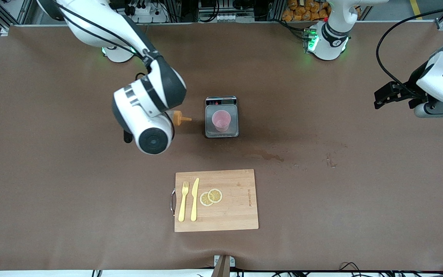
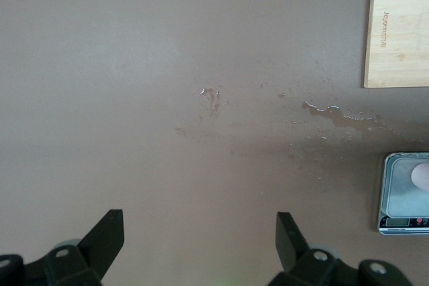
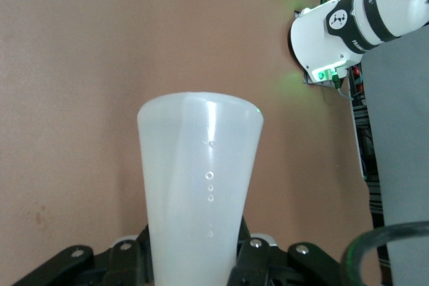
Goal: Add sauce to pink cup with both arms
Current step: 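Carry the sauce bottle back away from the scale with the right gripper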
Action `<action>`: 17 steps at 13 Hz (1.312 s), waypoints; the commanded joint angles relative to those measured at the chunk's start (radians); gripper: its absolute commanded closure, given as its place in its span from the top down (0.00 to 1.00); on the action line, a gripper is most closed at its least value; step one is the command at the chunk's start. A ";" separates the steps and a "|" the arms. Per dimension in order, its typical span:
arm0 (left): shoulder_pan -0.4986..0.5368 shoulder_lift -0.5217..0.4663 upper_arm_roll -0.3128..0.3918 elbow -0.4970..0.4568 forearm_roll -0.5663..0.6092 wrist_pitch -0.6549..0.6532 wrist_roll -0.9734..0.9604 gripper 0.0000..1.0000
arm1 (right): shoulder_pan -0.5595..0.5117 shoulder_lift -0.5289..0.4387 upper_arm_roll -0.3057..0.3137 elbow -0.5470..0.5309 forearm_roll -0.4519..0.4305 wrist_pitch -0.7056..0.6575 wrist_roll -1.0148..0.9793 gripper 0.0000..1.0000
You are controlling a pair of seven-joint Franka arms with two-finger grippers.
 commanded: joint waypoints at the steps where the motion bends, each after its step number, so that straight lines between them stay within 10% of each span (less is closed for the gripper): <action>1: 0.005 -0.011 0.000 -0.003 -0.007 -0.012 0.015 1.00 | -0.058 -0.048 0.012 -0.028 0.043 -0.012 -0.073 0.43; 17: 0.005 -0.008 0.002 0.000 -0.007 -0.012 0.016 1.00 | -0.455 -0.126 0.010 -0.072 0.215 -0.184 -0.717 0.50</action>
